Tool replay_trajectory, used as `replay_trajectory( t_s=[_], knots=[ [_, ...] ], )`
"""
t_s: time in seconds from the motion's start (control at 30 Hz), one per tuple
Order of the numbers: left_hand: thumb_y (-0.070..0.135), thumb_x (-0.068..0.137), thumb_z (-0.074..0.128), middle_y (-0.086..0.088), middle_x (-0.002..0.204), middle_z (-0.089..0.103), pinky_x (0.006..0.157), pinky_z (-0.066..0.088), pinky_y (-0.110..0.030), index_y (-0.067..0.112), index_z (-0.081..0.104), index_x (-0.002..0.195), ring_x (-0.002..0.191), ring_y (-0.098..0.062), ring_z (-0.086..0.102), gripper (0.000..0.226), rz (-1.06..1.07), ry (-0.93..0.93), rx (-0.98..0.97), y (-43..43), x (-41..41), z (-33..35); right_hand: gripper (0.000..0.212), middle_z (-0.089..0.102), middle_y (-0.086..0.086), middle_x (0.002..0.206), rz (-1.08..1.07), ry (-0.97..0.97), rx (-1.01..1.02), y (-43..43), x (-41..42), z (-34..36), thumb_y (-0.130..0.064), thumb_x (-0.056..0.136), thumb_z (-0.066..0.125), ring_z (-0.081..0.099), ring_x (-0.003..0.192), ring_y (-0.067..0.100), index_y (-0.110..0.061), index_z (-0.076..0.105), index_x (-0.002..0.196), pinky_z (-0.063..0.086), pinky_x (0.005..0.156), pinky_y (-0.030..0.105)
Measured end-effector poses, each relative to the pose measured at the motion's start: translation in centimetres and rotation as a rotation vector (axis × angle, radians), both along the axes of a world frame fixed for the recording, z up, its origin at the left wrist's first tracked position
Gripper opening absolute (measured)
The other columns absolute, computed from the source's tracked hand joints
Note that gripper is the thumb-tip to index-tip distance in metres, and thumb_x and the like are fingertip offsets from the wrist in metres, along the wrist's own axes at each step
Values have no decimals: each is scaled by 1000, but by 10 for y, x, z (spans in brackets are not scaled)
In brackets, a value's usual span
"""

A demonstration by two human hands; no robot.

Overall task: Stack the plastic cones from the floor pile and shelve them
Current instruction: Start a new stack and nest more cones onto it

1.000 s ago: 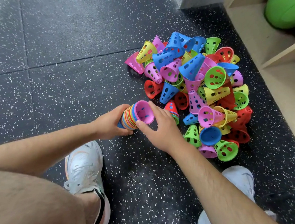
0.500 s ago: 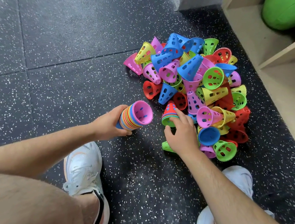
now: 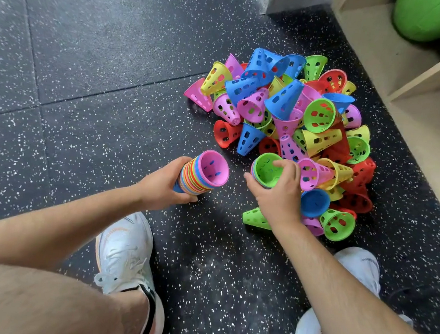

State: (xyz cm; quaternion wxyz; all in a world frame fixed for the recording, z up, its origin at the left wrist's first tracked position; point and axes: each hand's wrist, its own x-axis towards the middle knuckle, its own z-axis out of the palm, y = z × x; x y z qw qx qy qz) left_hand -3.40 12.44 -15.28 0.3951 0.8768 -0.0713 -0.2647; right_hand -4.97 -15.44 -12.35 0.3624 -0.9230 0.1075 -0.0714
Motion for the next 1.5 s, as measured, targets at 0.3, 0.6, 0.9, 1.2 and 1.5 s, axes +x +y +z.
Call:
replay_trajectory(
  t_s=[0.3, 0.6, 0.9, 1.2, 1.5],
  knots=[
    [35, 76, 91, 12, 133, 56, 107, 46, -36, 31, 39, 148, 119, -9, 57, 89, -25, -24, 10, 0, 3, -3, 85, 50, 1, 139, 75, -157, 196, 25, 22, 41, -63, 80, 63, 43, 132, 11, -9, 44, 143, 27, 111, 14],
    [49, 69, 87, 14, 131, 59, 108, 49, -42, 35, 41, 144, 120, -9, 59, 89, -40, -16, -16, 1, 5, -3, 84, 42, 5, 148, 348, 55, 136, 46, 7, 32, -66, 86, 52, 37, 140, 18, -15, 35, 151, 30, 117, 41],
    [38, 71, 90, 17, 127, 57, 104, 49, -37, 35, 45, 143, 114, -8, 58, 85, -135, -71, 19, -2, 7, -4, 85, 30, -9, 158, 580, 223, -48, 24, -7, 21, -70, 86, 46, 21, 147, 13, -35, 14, 157, 18, 121, 42],
    [33, 73, 92, 10, 131, 59, 99, 46, -32, 29, 48, 144, 117, -12, 57, 84, -211, -108, 89, -9, 11, 3, 70, 51, -8, 136, 686, 165, -447, -43, -42, -7, -63, 79, 58, 43, 130, 18, -25, 51, 138, 31, 112, 36],
    [31, 71, 93, 11, 130, 59, 99, 47, -32, 30, 48, 143, 115, -12, 58, 84, -236, -111, 89, -10, 9, 3, 53, 63, -1, 120, 673, 99, -759, -52, -54, -41, -44, 82, 76, 54, 114, 27, -25, 62, 130, 37, 102, 42]
  ],
)
